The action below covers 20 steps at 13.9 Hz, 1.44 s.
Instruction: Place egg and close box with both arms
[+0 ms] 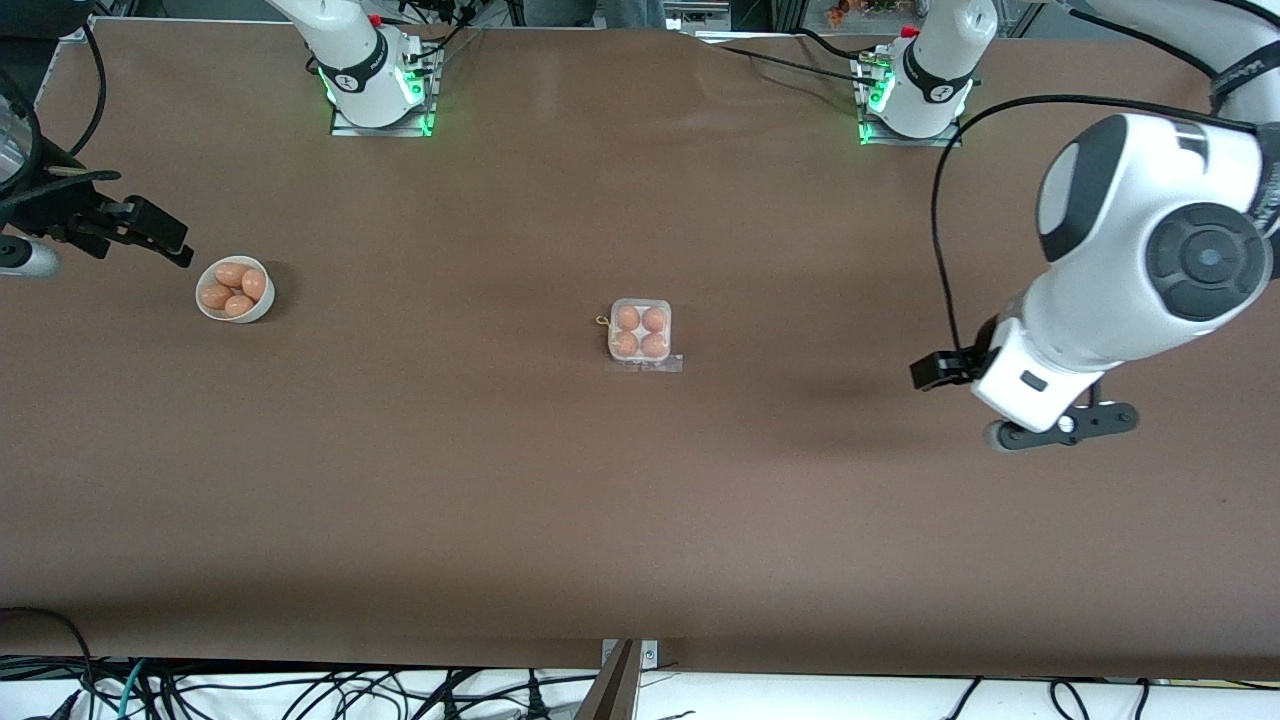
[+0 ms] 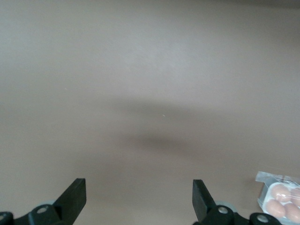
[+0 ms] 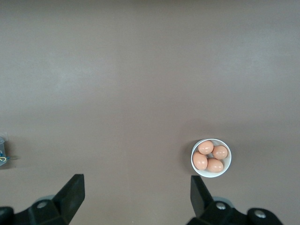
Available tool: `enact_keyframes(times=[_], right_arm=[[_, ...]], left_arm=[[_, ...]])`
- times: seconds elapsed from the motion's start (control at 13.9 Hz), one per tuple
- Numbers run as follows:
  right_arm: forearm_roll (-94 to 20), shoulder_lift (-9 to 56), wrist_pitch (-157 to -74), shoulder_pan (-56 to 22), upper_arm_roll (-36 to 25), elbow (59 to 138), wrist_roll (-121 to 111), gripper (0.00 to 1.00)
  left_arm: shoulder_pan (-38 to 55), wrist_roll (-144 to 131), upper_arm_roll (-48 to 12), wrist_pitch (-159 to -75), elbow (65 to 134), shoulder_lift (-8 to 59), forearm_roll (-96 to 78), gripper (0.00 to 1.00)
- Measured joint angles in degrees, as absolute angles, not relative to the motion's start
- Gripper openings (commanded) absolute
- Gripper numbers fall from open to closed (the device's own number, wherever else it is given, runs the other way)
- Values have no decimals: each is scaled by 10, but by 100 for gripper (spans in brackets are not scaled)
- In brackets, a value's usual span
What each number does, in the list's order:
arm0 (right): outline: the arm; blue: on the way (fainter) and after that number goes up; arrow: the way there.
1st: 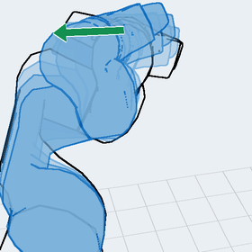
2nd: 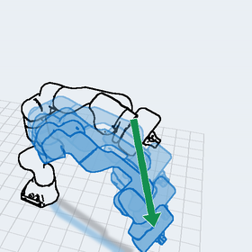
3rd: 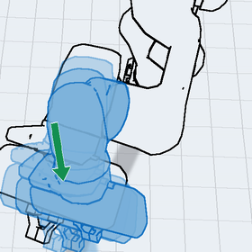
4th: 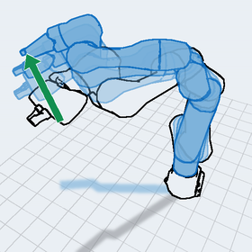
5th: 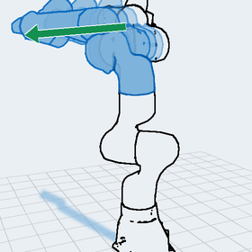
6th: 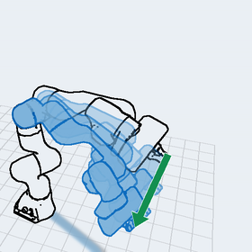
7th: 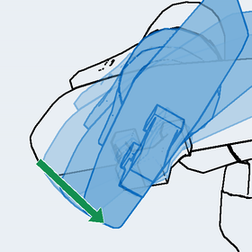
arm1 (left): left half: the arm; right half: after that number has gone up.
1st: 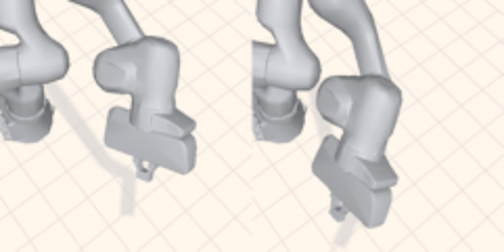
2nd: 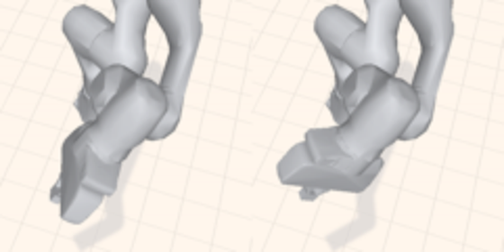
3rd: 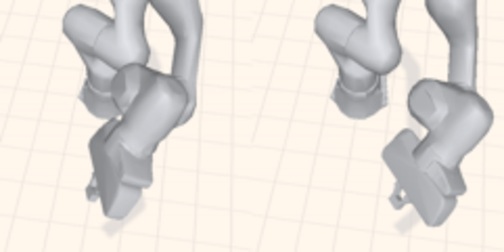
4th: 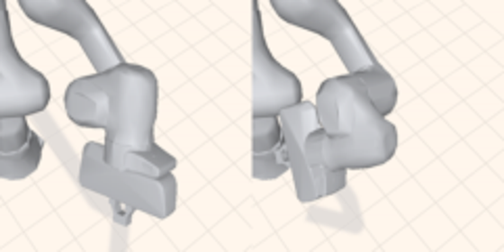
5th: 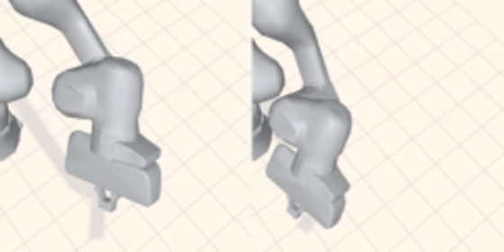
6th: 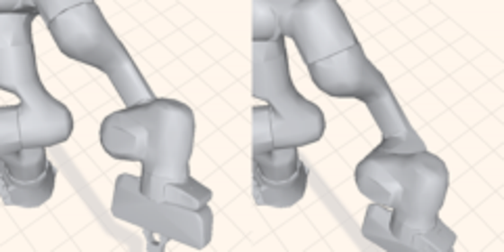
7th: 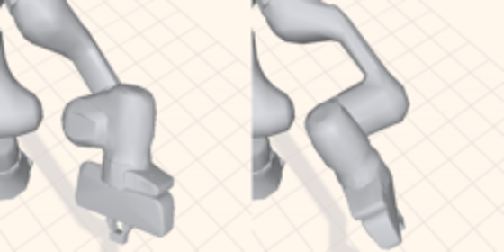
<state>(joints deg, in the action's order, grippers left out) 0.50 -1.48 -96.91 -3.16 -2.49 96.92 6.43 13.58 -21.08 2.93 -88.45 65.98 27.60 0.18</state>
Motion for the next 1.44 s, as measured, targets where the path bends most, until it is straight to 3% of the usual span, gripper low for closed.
enact_keyframes(times=[0.43, 0.65, 1.0, 1.44], right_arm=[[5, -15, -969, -32, -25, 969, 64, 100], [5, -14, -969, -32, -25, 969, 64, 100], [5, -14, -969, -32, -25, 969, 64, 100], [5, -14, -969, -32, -25, 969, 64, 100]], left_arm=[[66, -37, 34, -873, 685, 201, 39, 100], [46, 7, 35, -874, 762, 141, 36, 100], [44, 12, 33, -947, 922, 47, 17, 100], [44, 12, 32, -973, 968, 11, -16, 100]])
